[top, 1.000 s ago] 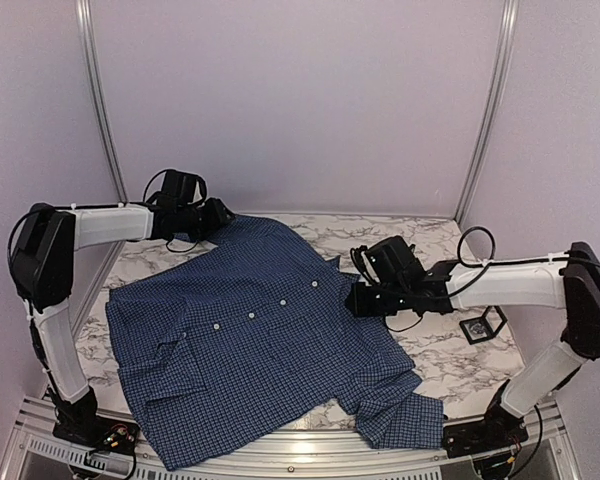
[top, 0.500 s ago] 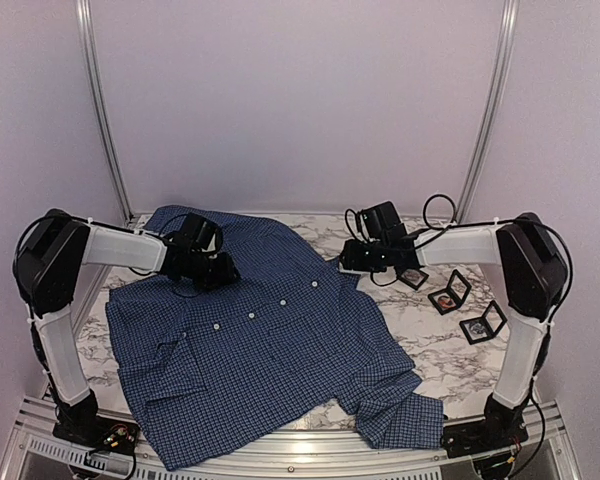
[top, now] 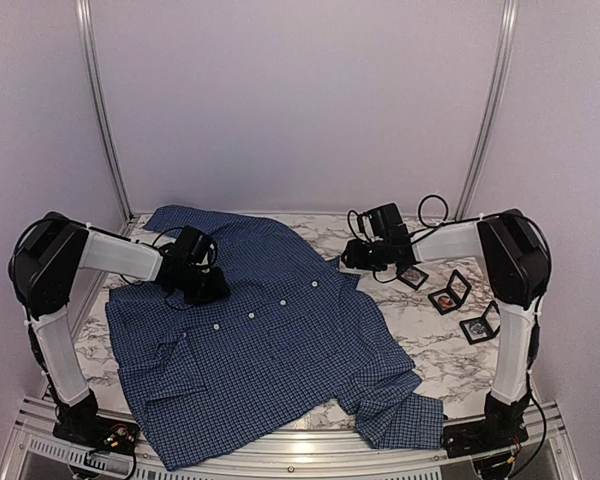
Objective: Remove the brooch from the garment
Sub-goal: Smooth out the flattened clothing at the center of the board.
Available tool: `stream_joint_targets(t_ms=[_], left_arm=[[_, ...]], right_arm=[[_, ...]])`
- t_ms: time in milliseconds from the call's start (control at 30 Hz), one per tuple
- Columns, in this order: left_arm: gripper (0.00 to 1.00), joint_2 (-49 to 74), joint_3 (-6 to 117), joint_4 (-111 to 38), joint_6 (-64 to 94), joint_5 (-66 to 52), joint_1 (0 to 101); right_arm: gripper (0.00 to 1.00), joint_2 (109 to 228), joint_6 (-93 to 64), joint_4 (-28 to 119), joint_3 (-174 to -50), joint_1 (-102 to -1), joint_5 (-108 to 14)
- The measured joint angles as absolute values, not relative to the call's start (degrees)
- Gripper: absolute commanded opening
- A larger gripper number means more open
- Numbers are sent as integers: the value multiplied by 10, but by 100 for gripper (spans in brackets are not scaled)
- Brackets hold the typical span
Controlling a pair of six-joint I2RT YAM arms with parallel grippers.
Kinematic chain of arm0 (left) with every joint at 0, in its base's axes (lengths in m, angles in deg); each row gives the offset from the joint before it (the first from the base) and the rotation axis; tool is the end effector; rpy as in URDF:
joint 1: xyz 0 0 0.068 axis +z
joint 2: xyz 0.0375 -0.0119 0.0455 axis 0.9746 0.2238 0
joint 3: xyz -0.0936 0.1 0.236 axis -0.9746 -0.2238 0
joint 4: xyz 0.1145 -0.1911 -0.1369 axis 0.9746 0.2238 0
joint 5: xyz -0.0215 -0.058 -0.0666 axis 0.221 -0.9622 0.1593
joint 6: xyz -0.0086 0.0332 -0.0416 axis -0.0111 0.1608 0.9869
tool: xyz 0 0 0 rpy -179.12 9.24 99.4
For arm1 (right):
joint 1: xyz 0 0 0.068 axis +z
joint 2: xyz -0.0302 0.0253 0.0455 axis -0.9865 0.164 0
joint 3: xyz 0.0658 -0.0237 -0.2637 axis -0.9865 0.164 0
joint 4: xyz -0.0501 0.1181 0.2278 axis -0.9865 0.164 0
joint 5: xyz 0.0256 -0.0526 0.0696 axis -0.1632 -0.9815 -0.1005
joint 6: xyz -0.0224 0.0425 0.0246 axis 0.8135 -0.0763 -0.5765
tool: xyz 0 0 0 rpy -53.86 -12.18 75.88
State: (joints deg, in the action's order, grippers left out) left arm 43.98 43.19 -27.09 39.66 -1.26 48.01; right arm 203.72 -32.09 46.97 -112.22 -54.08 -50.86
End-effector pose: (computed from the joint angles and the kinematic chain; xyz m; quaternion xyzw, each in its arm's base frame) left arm 0.3245 -0.1823 0.1365 -0.0519 0.9508 -0.1830 0.2444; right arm 0.3954 0.1997 0.1613 -0.0314 0.9151 0.1985 0.3496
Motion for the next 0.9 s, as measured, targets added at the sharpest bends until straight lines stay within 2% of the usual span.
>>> stream_joint_targets(t_ms=[133,500,633,767,900], left_arm=[[42,435,426,-271,397,-10,480],[42,434,425,-271,397,-10,480],[42,434,425,-271,397,-10,480],[42,434,425,-271,397,-10,480],[42,434,425,-270,396,-10,480]], right_arm=[[47,2063,-320,462,-1138,-541,-483],[32,2110,-335,439,-1186,-541,-452],[21,2124,-343,440,-1189,-541,-453],[2,2127,-348,441,-1190,-541,-461],[0,2126,-355,440,-1192,-540,-473]])
